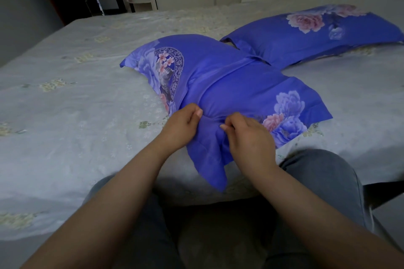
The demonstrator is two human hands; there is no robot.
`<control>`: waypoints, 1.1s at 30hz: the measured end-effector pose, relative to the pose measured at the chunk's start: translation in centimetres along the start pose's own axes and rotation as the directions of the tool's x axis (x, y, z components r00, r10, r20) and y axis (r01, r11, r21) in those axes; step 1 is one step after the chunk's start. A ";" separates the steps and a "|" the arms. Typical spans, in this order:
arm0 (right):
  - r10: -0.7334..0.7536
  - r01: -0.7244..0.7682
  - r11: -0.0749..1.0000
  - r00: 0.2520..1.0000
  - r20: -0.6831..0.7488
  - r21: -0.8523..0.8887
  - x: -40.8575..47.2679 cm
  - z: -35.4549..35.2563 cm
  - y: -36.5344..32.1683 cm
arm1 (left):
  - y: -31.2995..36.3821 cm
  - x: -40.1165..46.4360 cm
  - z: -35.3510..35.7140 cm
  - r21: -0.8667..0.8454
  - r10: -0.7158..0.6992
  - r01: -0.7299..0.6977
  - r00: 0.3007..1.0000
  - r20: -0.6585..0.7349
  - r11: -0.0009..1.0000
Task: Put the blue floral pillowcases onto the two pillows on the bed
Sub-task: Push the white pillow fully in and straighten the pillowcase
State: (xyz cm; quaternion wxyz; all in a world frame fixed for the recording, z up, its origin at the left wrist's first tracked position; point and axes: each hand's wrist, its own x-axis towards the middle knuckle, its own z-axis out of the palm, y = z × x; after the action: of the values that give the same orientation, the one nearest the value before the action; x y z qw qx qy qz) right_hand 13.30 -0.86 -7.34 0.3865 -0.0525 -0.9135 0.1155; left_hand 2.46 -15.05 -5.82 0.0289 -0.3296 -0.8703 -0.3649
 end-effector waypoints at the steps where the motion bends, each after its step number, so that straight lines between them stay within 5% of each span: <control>1: 0.053 -0.053 0.998 0.998 0.019 -0.018 0.2 0.0 -0.1 | 0.3 0.5 0.1 -0.019 -0.012 0.013 0.998 0.068 1.000; 5: 0.276 -0.286 0.958 0.946 0.169 0.039 1.1 0.3 0.6 | 1.1 1.5 0.4 -0.028 0.021 -0.016 0.979 0.202 0.999; 8: 0.378 -0.430 0.868 0.897 0.230 0.250 1.4 0.3 1.2 | 0.7 1.6 -0.1 -0.064 0.060 -0.048 0.979 0.193 0.997; 13: 0.350 -0.488 0.754 0.865 0.359 0.440 1.5 1.0 1.2 | 0.2 2.8 -0.4 0.065 0.052 -0.065 0.984 0.173 0.996; 19: 0.257 -0.437 0.831 0.850 0.461 0.343 1.6 0.9 0.8 | -0.3 4.4 0.4 0.041 -0.045 0.032 0.937 0.346 0.999; 22: 0.137 -0.181 0.969 0.961 0.242 0.171 2.5 1.1 1.7 | -0.3 4.1 0.6 0.043 -0.031 0.017 0.932 0.360 0.999; 25: -0.046 0.059 0.998 0.958 0.284 -0.036 3.0 2.3 2.2 | -0.6 3.0 0.7 0.137 -0.040 -0.012 0.929 0.369 0.990; 27: -0.120 0.148 0.986 0.942 0.314 -0.069 3.5 3.0 1.9 | -0.9 1.9 1.2 0.275 -0.033 -0.051 0.956 0.293 0.960; 29: -0.154 0.201 0.974 0.924 0.350 -0.100 4.1 3.3 1.7 | -0.8 0.4 2.0 0.377 0.106 -0.121 0.993 0.060 0.918; 33: -0.161 0.222 0.967 0.910 0.382 -0.121 6.1 2.9 1.6 | -0.5 -2.3 3.8 0.449 0.225 -0.092 0.941 -0.253 0.889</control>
State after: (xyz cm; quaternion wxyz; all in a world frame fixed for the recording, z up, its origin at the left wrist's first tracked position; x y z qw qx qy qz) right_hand 6.95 1.35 -5.45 0.2119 0.0292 -0.9768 0.0103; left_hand 4.63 -14.13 -9.58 0.2619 -0.3269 -0.8845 -0.2053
